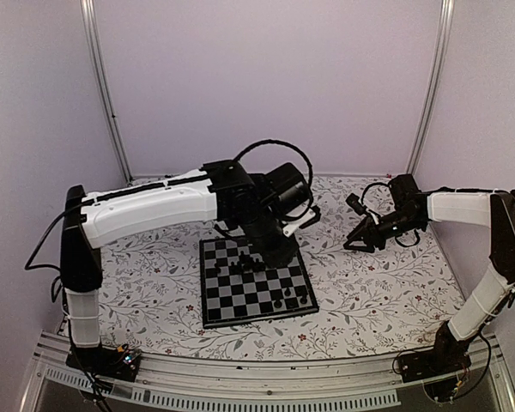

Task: Set up the chess pieces on the board
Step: Place the chess piece on the chessboard, then pick up the chess piece from the chessboard.

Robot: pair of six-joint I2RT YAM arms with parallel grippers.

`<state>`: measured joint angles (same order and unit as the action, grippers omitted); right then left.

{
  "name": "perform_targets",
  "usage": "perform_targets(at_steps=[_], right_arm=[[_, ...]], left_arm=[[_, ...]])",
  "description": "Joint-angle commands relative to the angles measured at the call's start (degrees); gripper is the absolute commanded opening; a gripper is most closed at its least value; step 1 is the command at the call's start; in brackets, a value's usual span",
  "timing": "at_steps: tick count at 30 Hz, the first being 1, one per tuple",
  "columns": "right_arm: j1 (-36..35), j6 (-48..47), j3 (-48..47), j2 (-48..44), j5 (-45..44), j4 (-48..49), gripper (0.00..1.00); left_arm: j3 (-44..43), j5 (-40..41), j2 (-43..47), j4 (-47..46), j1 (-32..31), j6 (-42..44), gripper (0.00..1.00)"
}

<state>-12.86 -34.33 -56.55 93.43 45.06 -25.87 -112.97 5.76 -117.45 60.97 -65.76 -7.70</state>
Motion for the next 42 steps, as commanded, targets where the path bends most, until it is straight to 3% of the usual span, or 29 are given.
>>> perform_targets(at_steps=[1,6,13,22,33,36,42], right_arm=[[-0.3,-0.2,-0.7,-1.7,0.0,-0.4,0.5],[-0.3,-0.5,-0.7,-1.3,-0.1,-0.5,0.5],[-0.2,-0.7,-1.0,-0.1,-0.4,-0.7,0.5],[-0.3,-0.7,-1.0,0.6,-0.8,-0.8,0.5],[-0.3,-1.1,-1.3,1.8,-0.2,-1.3,0.5],[-0.3,-1.1,-1.5,2.1,-0.2,-1.5,0.5],[-0.2,-1.1,-1.4,2.1,-0.2,-1.6,0.5]], left_arm=[[6.5,4.6,2.8,0.0,5.9,-5.6,0.35],[12.7,7.4,3.6,-0.2,11.5,-11.0,0.36],[19.3,4.5,4.1,-6.0,16.2,-11.1,0.39],[19.4,-1.1,1.7,-9.1,17.1,-9.0,0.39],[19.0,-0.4,-1.7,-7.8,17.2,-9.7,0.38],[19.3,-0.9,-2.1,-7.8,17.2,-9.6,0.35],[19.3,-2.6,-1.8,-7.8,17.2,-9.5,0.18]])
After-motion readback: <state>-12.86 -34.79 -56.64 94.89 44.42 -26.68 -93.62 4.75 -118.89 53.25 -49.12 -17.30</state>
